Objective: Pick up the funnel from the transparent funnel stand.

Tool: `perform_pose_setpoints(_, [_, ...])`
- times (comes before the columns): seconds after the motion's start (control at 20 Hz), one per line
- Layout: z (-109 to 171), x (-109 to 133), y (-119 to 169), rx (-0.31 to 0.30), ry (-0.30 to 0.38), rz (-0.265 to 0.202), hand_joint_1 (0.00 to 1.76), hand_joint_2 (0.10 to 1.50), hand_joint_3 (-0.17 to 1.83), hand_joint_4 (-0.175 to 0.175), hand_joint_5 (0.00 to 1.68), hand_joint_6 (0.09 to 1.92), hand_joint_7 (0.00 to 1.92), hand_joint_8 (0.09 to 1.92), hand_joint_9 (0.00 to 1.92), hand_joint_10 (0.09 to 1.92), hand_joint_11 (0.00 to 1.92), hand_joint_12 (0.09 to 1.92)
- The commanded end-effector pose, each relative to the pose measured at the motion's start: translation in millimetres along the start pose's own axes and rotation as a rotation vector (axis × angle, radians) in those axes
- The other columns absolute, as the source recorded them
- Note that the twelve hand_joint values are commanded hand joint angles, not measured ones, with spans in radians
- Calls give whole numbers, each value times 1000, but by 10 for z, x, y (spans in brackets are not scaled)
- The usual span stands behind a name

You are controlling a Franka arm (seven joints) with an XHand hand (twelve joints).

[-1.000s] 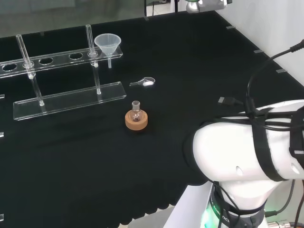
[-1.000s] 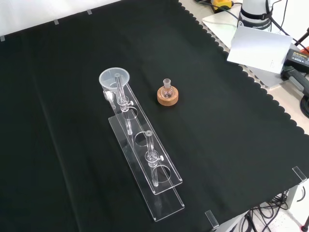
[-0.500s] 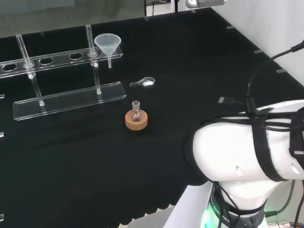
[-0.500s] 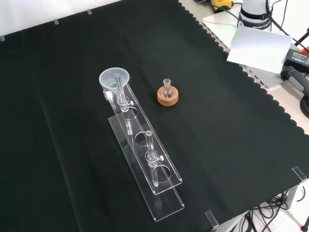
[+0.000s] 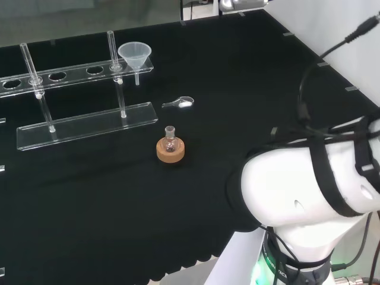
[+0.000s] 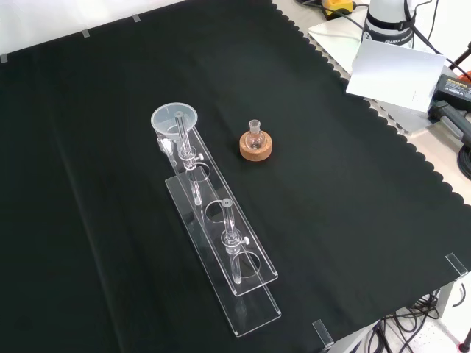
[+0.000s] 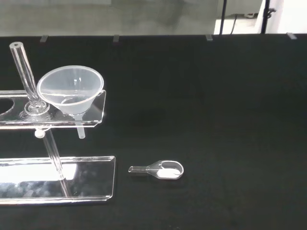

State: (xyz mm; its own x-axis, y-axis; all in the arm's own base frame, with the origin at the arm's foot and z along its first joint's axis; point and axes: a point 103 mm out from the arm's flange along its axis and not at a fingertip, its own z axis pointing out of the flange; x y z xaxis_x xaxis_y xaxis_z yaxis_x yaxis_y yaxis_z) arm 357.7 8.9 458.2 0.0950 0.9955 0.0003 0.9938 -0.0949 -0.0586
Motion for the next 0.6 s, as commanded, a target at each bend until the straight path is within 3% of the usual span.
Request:
perform_pose_setpoints(0.05, [177, 71, 624, 33, 24, -62, 0, 1289, 145, 6, 217, 87, 0, 351, 86, 659, 0, 1365])
perform_pose_setpoints(0.4, [432, 93, 1219, 93, 24, -107, 0, 1252, 132, -3, 201, 87, 2, 363, 83, 656, 0, 1358])
perform_pose_setpoints(0.6, [550, 201, 1388, 111, 36, -141, 3, 1244, 131, -5, 199, 87, 1, 369, 82, 656, 0, 1354])
